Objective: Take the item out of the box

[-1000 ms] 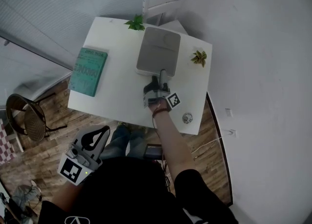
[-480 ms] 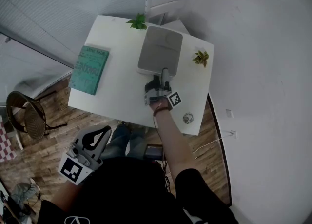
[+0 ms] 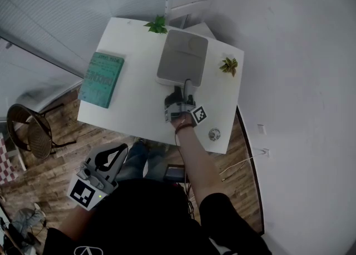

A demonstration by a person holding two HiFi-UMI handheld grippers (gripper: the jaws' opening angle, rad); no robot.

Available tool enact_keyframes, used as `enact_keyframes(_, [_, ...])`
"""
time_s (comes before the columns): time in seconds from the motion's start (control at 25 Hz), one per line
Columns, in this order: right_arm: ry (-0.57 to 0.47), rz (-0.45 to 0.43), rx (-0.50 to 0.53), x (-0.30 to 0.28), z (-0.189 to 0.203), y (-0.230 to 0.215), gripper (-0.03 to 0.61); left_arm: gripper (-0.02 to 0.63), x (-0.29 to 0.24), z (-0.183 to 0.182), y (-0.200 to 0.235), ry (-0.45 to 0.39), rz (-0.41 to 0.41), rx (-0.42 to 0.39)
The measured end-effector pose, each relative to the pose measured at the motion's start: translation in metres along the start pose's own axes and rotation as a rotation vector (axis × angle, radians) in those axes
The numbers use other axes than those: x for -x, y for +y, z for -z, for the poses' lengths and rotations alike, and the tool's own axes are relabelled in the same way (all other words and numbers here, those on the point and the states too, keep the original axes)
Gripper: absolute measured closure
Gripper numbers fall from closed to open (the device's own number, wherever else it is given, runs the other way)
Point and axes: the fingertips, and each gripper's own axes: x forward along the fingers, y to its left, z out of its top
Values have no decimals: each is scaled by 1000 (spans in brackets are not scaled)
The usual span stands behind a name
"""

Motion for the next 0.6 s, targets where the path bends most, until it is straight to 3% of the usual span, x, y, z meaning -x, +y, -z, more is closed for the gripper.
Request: enact_keyframes(0.6, [39, -14, 26, 13, 8, 4, 72, 609, -4, 1, 1, 0, 10, 4])
